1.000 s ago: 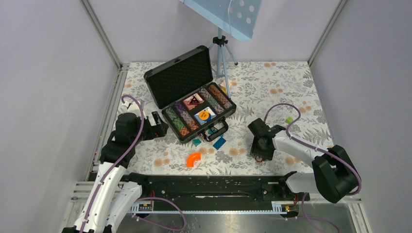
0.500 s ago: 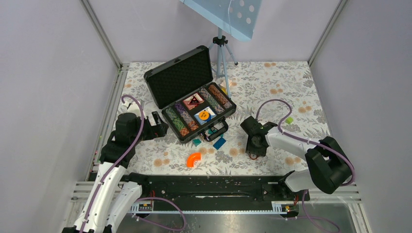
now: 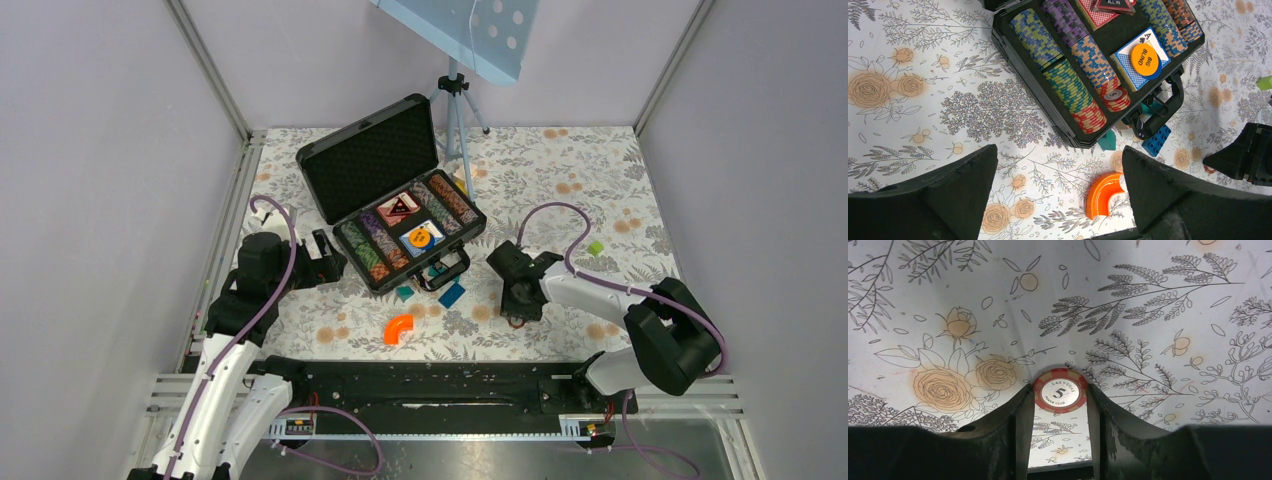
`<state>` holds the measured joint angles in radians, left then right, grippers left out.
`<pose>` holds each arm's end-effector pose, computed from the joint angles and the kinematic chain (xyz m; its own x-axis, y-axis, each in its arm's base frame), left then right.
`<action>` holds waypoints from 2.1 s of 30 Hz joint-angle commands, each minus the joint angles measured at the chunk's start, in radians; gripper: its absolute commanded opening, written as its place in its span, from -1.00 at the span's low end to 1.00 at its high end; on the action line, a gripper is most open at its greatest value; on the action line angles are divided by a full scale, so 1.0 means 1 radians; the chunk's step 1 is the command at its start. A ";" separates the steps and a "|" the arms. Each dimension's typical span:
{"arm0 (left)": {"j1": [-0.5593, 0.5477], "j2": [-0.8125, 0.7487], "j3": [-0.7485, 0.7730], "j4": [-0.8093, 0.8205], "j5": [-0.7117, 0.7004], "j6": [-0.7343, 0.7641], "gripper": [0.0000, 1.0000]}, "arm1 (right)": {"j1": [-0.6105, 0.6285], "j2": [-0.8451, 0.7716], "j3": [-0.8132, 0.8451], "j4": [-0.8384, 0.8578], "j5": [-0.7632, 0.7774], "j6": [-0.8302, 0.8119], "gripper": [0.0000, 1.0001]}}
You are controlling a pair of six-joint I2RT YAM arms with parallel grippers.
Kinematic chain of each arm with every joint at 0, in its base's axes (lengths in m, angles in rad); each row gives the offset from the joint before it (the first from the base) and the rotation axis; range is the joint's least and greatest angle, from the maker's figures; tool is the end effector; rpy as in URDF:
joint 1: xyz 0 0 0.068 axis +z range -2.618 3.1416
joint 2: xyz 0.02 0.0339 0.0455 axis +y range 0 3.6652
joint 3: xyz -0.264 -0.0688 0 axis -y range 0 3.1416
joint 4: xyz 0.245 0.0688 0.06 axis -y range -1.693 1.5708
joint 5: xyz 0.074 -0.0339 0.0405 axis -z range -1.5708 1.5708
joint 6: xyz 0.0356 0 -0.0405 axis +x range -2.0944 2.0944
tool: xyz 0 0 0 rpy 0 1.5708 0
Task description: Pack up texas hold em set
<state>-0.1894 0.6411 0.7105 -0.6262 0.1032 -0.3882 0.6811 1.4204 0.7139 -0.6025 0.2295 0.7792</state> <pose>0.1383 -0.0303 0.2904 -0.5838 -0.2715 -0.7652 0.0564 0.9266 -0.3717 0.1868 0.1410 0.1561 -0.9326 0.1249 -0.3386 0.1236 0.9920 0.0255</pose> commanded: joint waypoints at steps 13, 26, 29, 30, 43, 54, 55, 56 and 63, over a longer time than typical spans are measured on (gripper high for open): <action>-0.003 -0.011 -0.002 0.056 0.011 0.017 0.88 | 0.059 0.017 0.100 0.009 0.004 -0.027 -0.16; -0.003 -0.014 -0.003 0.056 0.008 0.017 0.88 | 0.114 0.167 0.369 -0.052 0.003 -0.091 -0.16; -0.004 -0.014 -0.003 0.056 0.008 0.017 0.88 | 0.119 0.221 0.462 -0.064 -0.013 -0.114 -0.16; -0.004 -0.014 -0.003 0.056 0.010 0.017 0.88 | 0.121 0.243 0.508 -0.070 -0.019 -0.122 -0.16; -0.004 -0.011 -0.003 0.055 0.012 0.017 0.88 | 0.130 0.557 1.031 -0.196 -0.022 -0.238 -0.16; -0.003 -0.009 -0.003 0.054 0.010 0.017 0.88 | 0.141 0.716 1.267 -0.255 -0.066 -0.272 -0.18; -0.004 -0.009 -0.003 0.054 0.010 0.018 0.88 | 0.146 0.719 1.275 -0.256 -0.070 -0.273 -0.18; -0.003 -0.009 -0.002 0.054 0.009 0.018 0.88 | 0.152 0.722 1.280 -0.256 -0.074 -0.273 -0.18; -0.003 -0.033 0.005 0.040 -0.050 0.014 0.88 | 0.199 0.754 1.317 -0.258 -0.103 -0.261 -0.19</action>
<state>-0.1894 0.6388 0.7097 -0.6270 0.0986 -0.3882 0.8425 2.1513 1.9709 -0.8406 0.1574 0.5224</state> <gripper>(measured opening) 0.938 0.458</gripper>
